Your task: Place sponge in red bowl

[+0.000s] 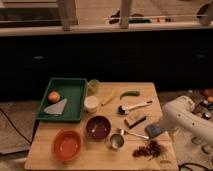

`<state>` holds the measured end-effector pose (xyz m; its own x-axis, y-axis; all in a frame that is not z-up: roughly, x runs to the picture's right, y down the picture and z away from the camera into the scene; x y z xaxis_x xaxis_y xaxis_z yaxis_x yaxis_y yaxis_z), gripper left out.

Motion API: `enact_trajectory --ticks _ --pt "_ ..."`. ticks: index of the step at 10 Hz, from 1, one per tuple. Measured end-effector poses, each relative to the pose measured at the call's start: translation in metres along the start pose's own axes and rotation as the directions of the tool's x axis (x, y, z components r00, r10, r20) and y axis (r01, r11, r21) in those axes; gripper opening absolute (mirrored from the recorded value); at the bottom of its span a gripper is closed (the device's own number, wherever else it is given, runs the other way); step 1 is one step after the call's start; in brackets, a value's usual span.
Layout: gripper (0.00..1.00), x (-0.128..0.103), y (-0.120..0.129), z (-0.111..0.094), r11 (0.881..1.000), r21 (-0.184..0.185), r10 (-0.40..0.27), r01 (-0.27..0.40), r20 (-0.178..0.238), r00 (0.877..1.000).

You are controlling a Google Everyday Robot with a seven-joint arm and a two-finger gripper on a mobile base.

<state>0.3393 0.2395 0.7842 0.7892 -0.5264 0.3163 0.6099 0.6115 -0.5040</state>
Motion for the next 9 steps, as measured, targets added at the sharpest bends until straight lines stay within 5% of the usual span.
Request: enact_trajectory --ticks 6,9 --pt "0.80 0.000 -0.022 0.013 0.991 -0.052 0.129 -0.125 0.081 0.988" --pt "0.80 -0.002 -0.019 0.028 0.972 -0.096 0.222 -0.213 0.099 0.970"
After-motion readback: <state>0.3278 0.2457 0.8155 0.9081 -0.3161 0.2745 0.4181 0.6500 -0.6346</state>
